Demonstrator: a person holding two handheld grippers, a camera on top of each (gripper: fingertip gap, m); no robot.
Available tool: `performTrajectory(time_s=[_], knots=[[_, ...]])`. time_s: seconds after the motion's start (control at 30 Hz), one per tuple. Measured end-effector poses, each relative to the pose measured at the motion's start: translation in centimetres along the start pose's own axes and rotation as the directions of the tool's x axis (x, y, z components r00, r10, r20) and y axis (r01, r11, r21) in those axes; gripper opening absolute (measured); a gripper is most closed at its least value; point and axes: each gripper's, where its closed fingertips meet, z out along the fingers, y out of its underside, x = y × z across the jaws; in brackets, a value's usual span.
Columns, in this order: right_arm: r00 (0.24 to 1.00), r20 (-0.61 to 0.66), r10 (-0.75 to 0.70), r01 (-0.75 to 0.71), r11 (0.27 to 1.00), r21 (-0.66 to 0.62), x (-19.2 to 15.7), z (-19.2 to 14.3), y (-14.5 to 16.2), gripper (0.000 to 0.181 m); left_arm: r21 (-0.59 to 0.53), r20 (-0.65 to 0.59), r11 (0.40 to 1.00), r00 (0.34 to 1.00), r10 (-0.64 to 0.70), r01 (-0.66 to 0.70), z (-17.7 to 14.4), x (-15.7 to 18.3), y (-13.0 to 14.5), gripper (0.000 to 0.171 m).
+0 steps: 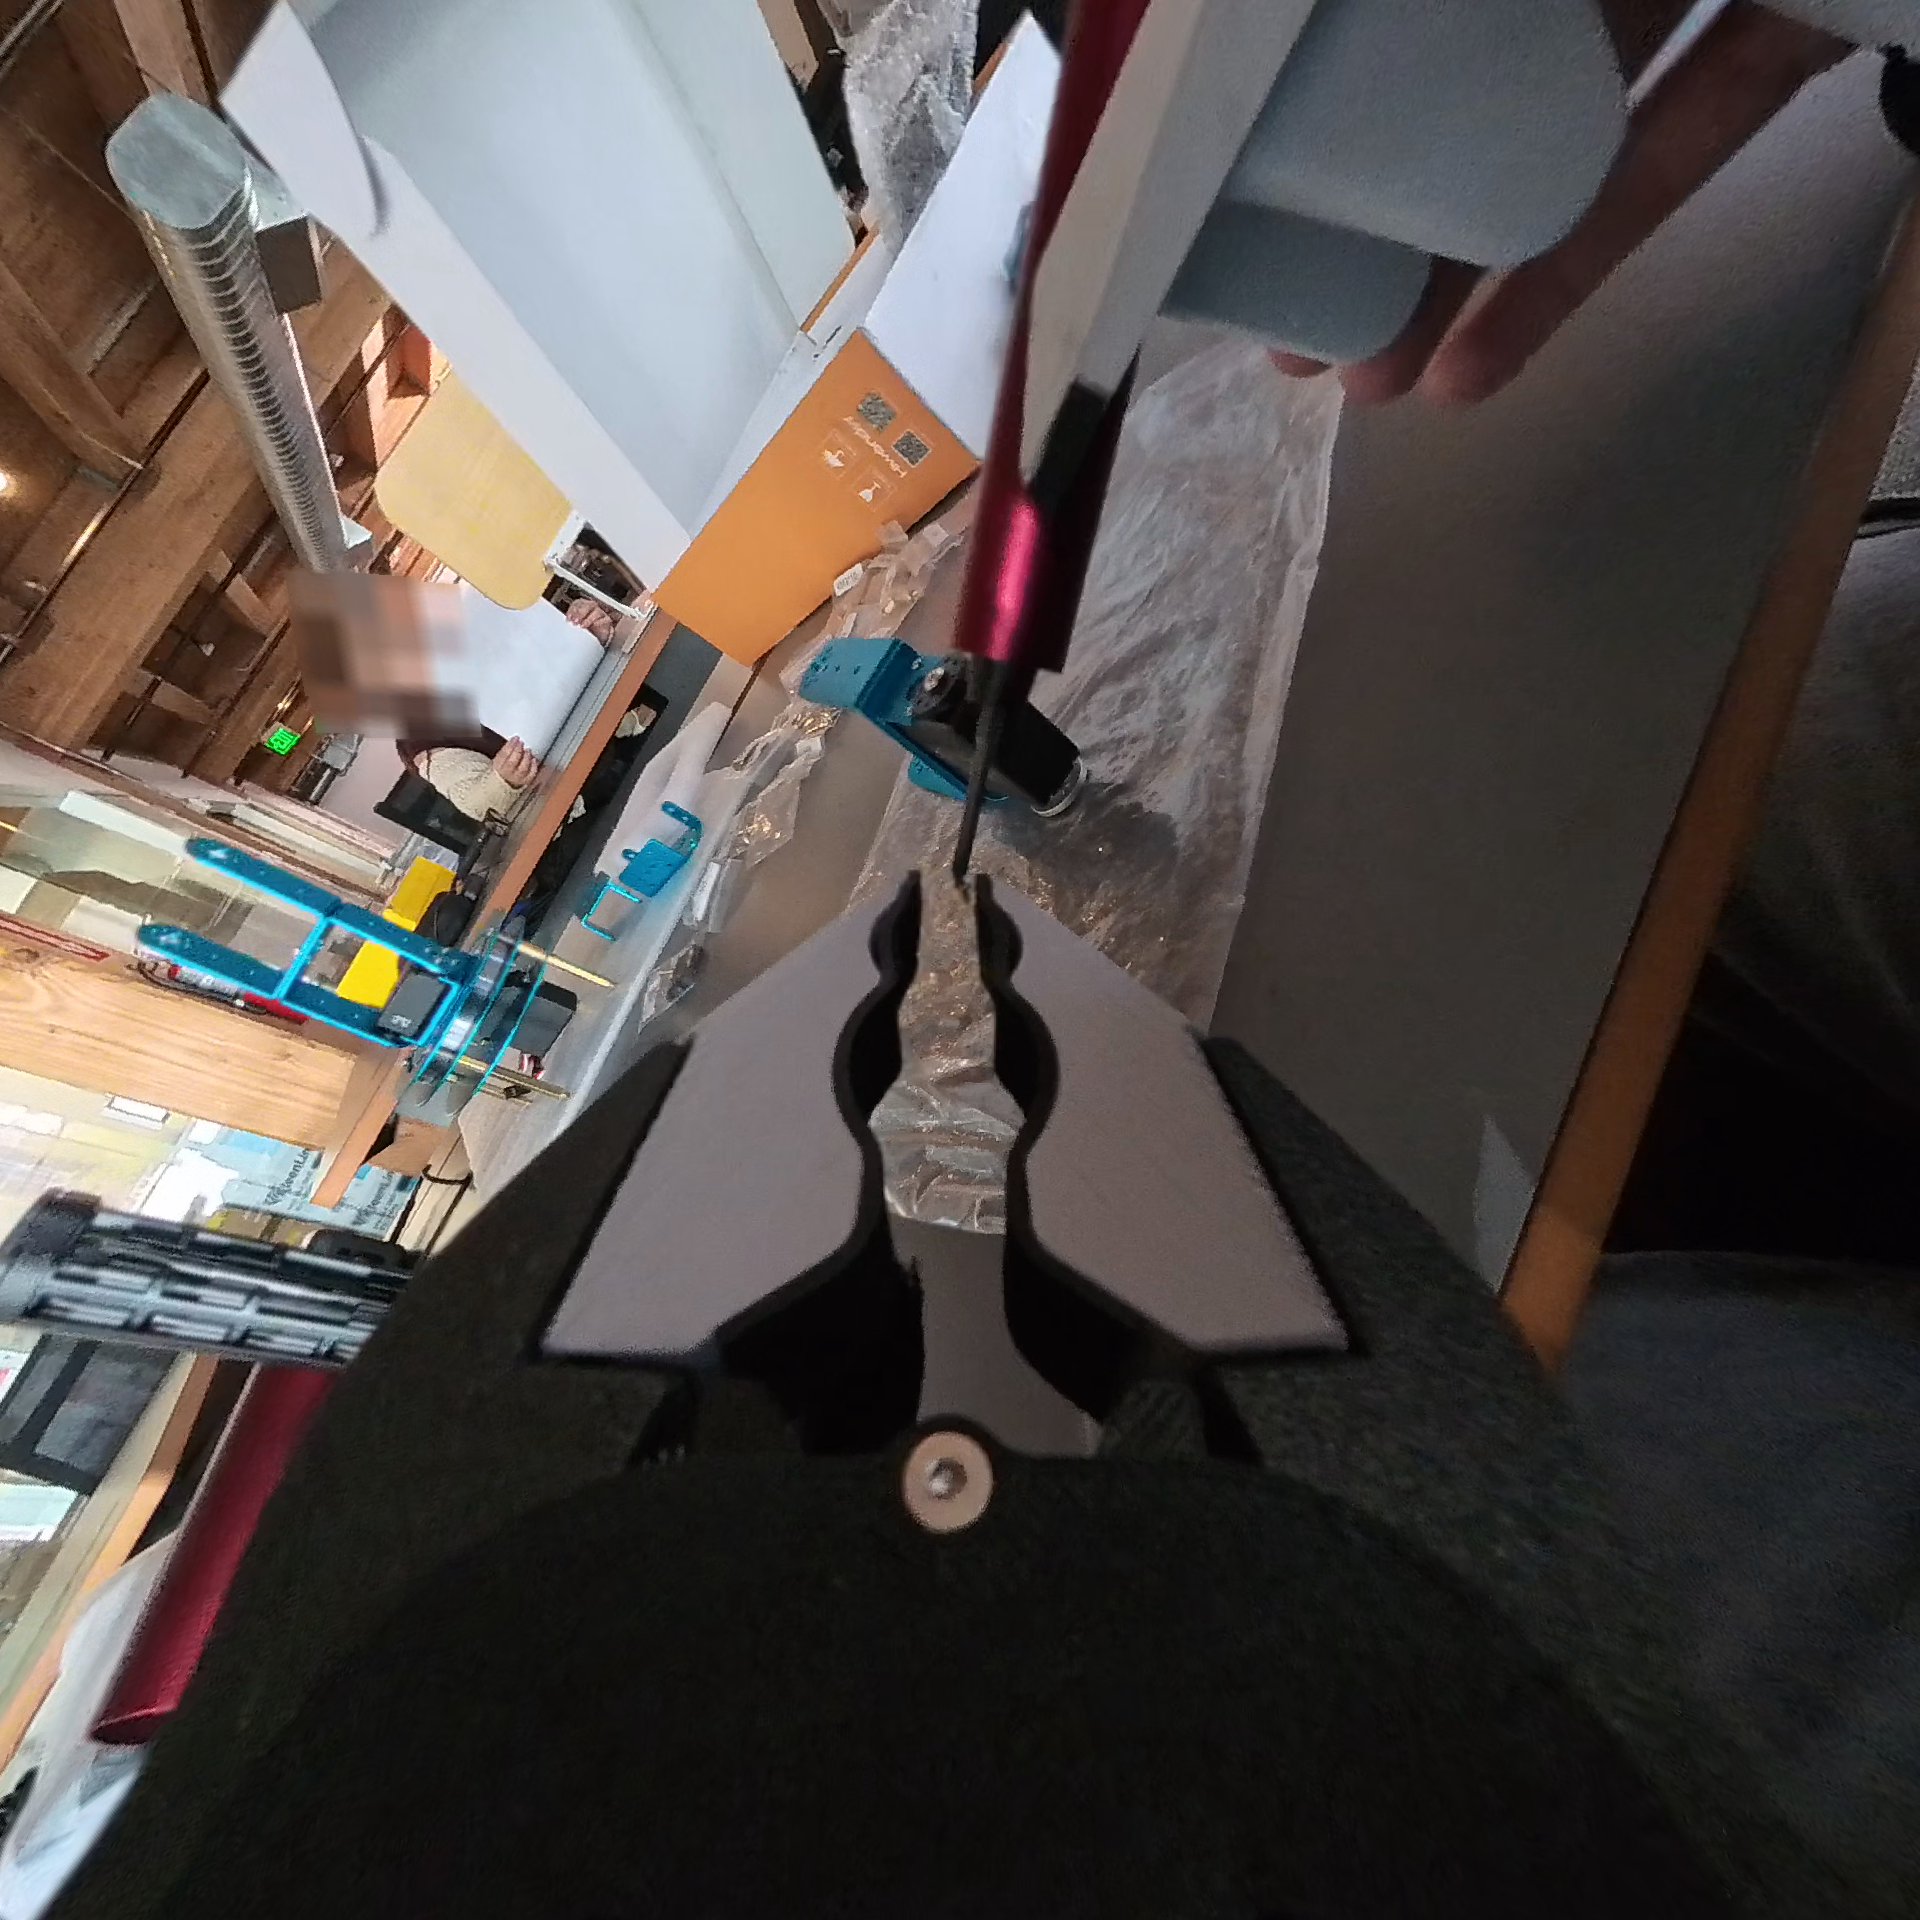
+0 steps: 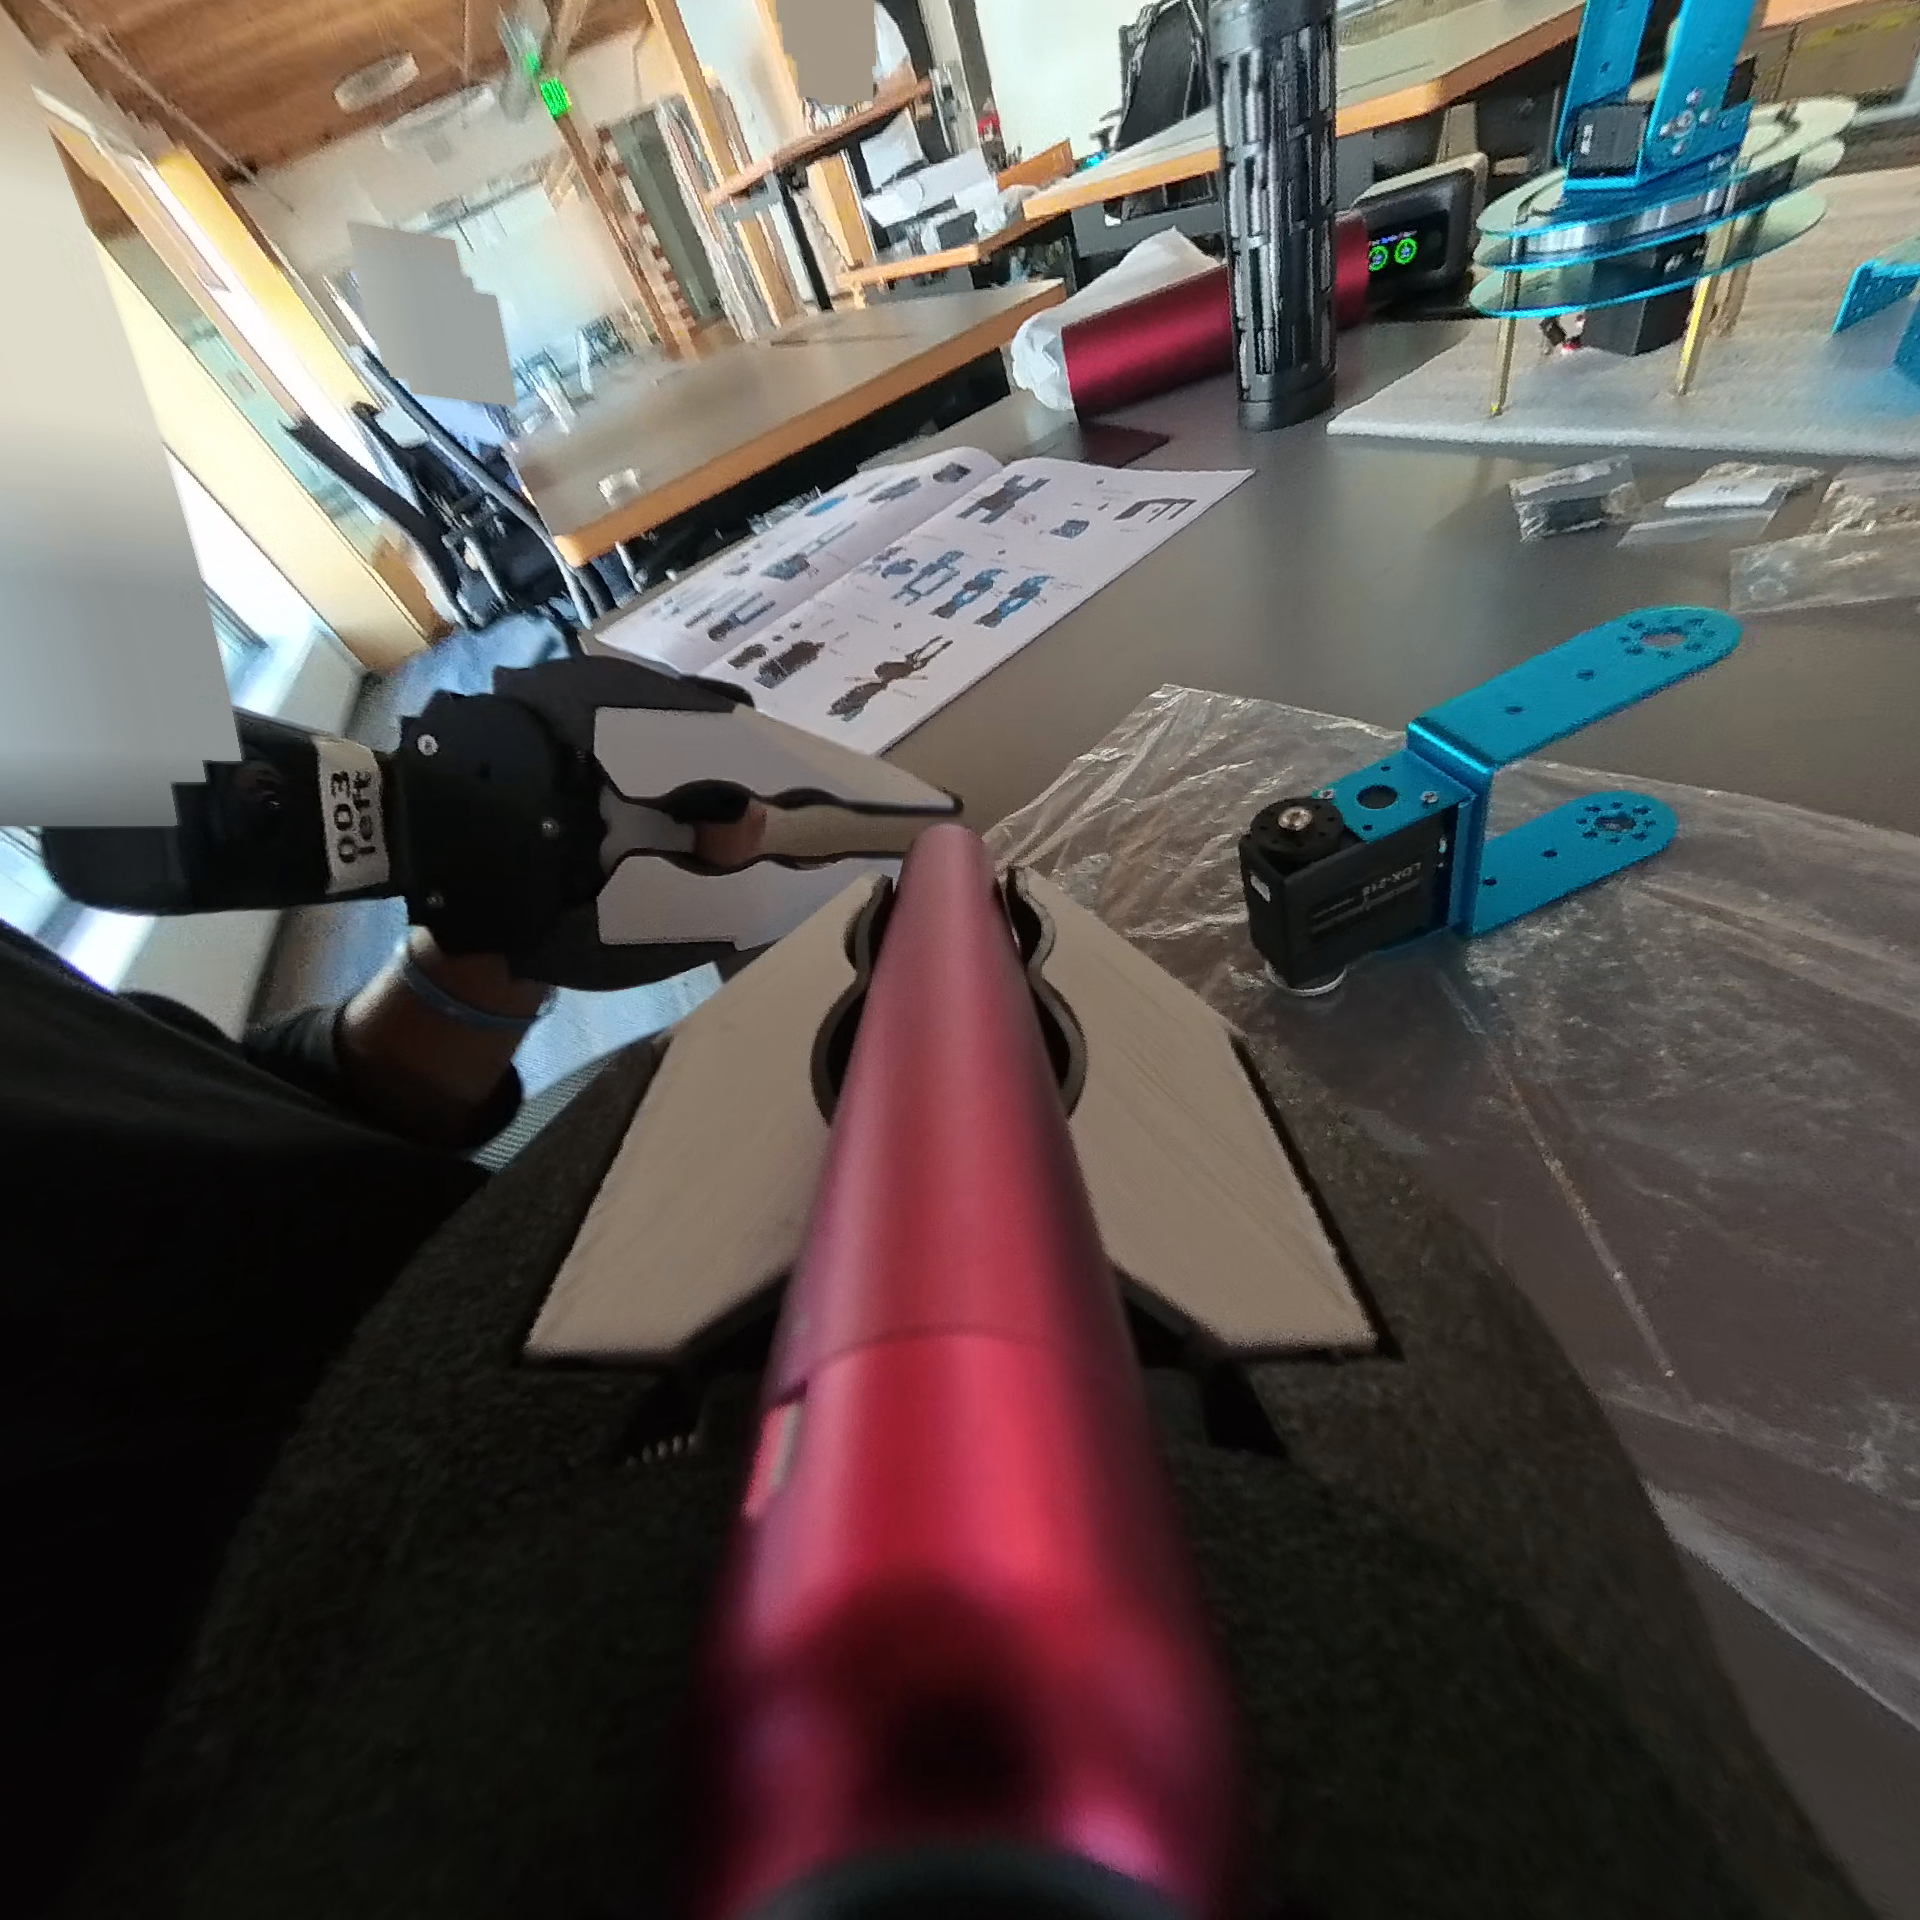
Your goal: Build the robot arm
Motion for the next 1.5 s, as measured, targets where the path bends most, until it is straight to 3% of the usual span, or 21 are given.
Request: performTrajectory(time_s=[0.17,0.43,0.57,0.73,1.07,1.27,1.5], knots=[[0.999,0.012,0.052,-0.053,0.998,0.018,0.4,-0.4,0.0,0.023,0.003,-0.017,0.998,0.998,-0.059,0.059,-0.4,-0.4,0.0,0.013],[0.991,0.091,0.102,-0.107,0.993,0.05,-0.6,-0.6,-0.5,0.023,-0.02,-0.039,0.999,0.999,-0.028,0.027,0.1,0.3,0.2,0.013],[0.988,0.099,0.121,-0.126,0.991,0.052,-0.5,-0.8,-0.4,0.024,0.001,-0.044,0.999,0.998,-0.042,0.042,0.1,0.3,-0.2,0.0],[0.99,0.081,0.114,-0.117,0.993,0.031,-0.3,-0.9,0.1,0.023,0.018,-0.046,0.998,0.998,-0.052,0.053,0.0,0.2,-0.5,0.0],[0.99,0.087,0.111,-0.114,0.993,0.032,-0.4,-0.9,0.0,0.023,-0.013,-0.026,1.0,1.0,-0.005,0.005,0.3,0.4,0.0,0.0],[0.987,0.101,0.123,-0.125,0.992,0.014,-0.6,-0.8,0.3,0.023,-0.016,0.026,0.999,0.999,0.046,-0.046,0.4,0.1,0.1,0.023],[0.986,0.101,0.13,-0.132,0.991,0.01,-0.5,-0.9,0.3,0.023,0.013,0.004,0.991,0.991,0.133,-0.133,0.3,1.1,-0.3,0.015]])
